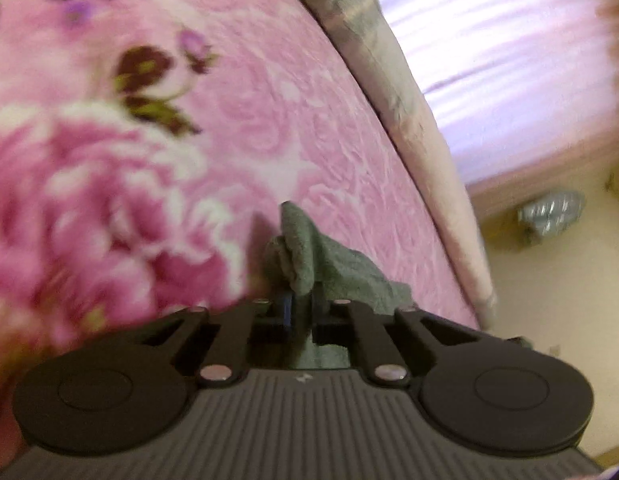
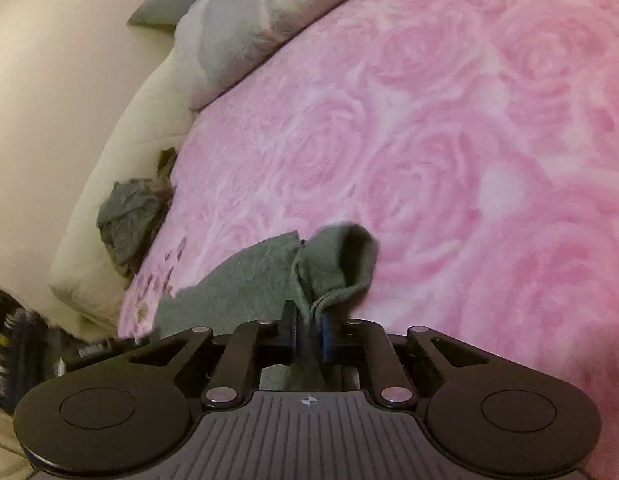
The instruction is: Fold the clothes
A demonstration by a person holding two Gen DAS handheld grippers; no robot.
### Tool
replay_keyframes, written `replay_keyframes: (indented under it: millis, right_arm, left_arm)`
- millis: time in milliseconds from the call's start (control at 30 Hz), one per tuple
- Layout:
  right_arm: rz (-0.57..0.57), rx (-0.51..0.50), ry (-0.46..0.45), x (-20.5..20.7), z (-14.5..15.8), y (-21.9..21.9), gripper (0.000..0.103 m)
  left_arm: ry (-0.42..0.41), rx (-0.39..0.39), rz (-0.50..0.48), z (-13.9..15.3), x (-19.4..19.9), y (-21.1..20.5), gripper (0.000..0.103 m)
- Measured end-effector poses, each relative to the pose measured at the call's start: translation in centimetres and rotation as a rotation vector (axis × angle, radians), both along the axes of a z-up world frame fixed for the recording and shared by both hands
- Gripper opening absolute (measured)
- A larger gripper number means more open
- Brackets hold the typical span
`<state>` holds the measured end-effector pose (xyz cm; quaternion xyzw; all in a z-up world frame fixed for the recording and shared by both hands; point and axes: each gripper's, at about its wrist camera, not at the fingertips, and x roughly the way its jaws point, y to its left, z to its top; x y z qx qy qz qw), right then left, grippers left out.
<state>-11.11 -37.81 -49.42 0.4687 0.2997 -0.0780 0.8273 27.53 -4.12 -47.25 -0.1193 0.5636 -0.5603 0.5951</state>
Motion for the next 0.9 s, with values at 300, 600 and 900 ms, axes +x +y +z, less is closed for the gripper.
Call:
replay_keyframes:
  millis: [300,600,900]
  right_arm:
    - [-0.302,-0.147,0.074,-3.6,1.7,0.1,0.009]
    - [-0.287,-0.547,0.138,2.2,6.9,7.1,0.04]
    - [-0.15,-0.779,0.258,8.7,1.7,10.7,0.039]
  left_arm:
    - [-0.285,0.009,-0.131,2.0,-0.2,-8.9,0.019]
    - [-0.66,-0.004,-0.134,7.3,-6.4,-9.4,0.008]
    - [-0.721,0.012,-0.257,3.4,-9.6,-12.6,0.007]
